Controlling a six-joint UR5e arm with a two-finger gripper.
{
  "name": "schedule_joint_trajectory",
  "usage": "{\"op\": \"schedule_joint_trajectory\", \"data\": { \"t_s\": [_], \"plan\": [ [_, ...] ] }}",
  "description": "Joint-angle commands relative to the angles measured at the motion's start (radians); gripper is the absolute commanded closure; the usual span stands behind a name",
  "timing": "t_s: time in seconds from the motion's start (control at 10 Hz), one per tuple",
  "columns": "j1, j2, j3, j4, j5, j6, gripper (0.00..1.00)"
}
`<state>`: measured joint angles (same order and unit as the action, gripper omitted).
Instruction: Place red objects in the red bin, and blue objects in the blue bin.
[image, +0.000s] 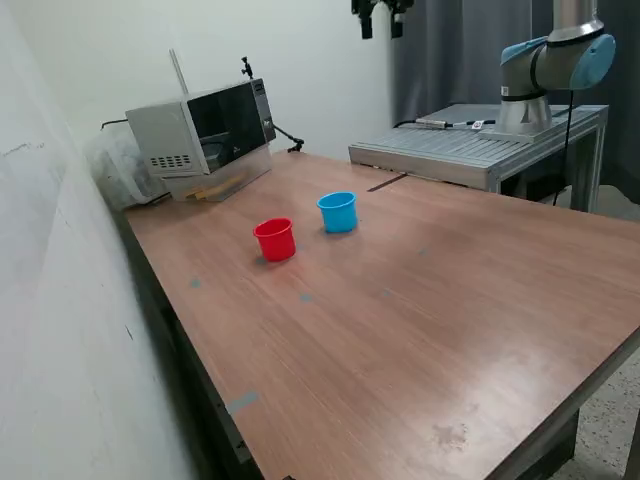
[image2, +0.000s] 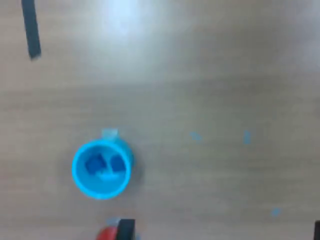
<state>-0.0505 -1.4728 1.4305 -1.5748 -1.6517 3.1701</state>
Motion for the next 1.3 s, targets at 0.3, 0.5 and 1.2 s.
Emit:
{"op": "schedule_joint_trajectory", "data": {
  "t_s": [0.3,0.5,1.2],
  "plan": [
    [0.107,-0.233,0.131,0.122,0.004,0.036,0.0],
    [0.109,-0.262,0.174,0.276,0.004,0.039,0.0],
    [0.089,-0.288,0.232,0.504,0.004,0.033,0.0]
  ]
}}
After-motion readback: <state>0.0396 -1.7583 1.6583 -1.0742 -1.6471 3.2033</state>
